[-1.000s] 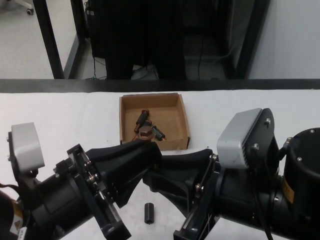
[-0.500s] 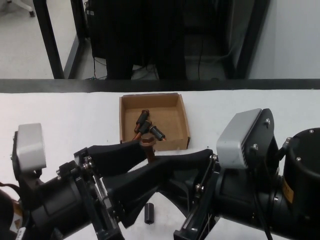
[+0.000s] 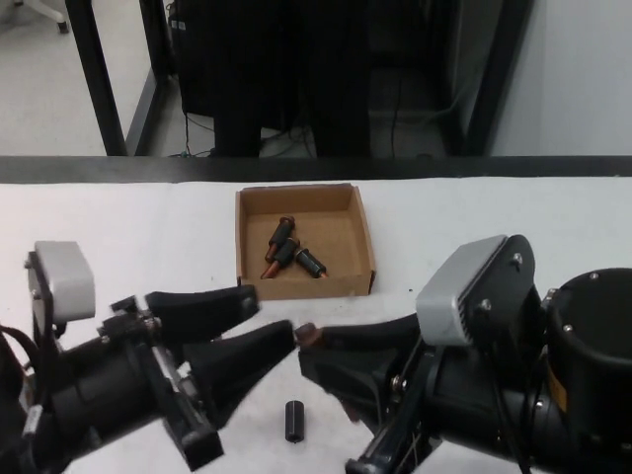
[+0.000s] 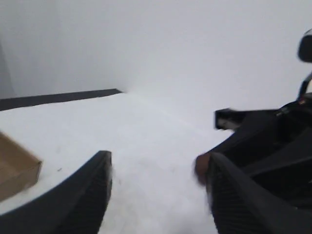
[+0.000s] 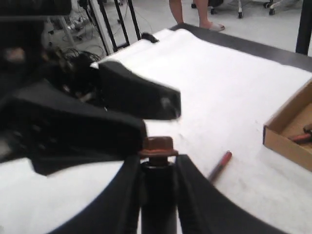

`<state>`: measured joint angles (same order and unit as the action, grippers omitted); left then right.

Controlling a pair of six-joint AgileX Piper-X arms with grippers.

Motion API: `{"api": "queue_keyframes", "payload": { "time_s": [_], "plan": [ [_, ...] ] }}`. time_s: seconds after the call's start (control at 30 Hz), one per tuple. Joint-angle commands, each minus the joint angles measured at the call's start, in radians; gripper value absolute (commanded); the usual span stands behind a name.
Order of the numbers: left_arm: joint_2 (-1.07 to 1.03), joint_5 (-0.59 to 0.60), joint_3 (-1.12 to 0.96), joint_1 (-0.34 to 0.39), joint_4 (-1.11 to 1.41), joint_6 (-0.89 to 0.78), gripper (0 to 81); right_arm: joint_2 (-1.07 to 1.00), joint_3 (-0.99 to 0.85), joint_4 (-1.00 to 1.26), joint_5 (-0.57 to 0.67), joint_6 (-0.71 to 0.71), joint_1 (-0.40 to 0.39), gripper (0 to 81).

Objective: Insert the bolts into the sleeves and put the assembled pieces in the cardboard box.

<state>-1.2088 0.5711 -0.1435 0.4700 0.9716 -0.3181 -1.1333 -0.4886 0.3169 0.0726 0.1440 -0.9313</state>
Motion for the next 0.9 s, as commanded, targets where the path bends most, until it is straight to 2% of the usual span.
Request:
{"api": "queue_keyframes", "payload": {
  "time_s": [0.0, 0.07, 0.1, 0.17, 0.27, 0.43, 0.57, 0.7, 0.87],
  "plan": [
    [-0.008, 0.1, 0.009, -0.065, -0.078, -0.094, 53.8, 0.022, -0.046, 0.062, 0.007, 0.016, -0.004, 0.2],
    [-0.008, 0.12, 0.009, -0.065, -0.099, -0.146, 48.6, 0.022, -0.091, -0.015, -0.01, 0.021, 0.007, 0.2],
    [-0.008, 0.12, 0.009, -0.061, -0.112, -0.164, 42.4, 0.022, -0.116, -0.085, -0.009, 0.022, 0.018, 0.2],
    [-0.008, 0.12, 0.009, -0.06, -0.121, -0.186, 27.6, 0.019, -0.184, -0.229, -0.009, 0.019, 0.045, 0.2],
    [0.001, 0.12, 0.006, -0.06, -0.121, -0.242, 0.0, 0.006, -0.273, -0.372, -0.009, 0.003, 0.104, 0.2],
    [0.045, 0.051, -0.016, -0.06, -0.134, -0.375, 0.8, -0.059, -0.416, -0.529, 0.012, 0.006, 0.206, 0.2],
    [0.091, 0.021, -0.085, -0.06, -0.343, -0.406, 0.8, -0.156, -0.547, -0.68, 0.079, 0.011, 0.278, 0.2],
    [0.111, -0.009, -0.206, -0.06, -0.661, -0.291, 0.8, -0.264, -0.678, -0.788, 0.097, 0.006, 0.316, 0.2],
    [0.109, -0.132, -0.379, -0.06, -0.996, -0.19, 0.8, -0.404, -0.818, -0.86, 0.151, 0.004, 0.358, 0.2]
  ]
}}
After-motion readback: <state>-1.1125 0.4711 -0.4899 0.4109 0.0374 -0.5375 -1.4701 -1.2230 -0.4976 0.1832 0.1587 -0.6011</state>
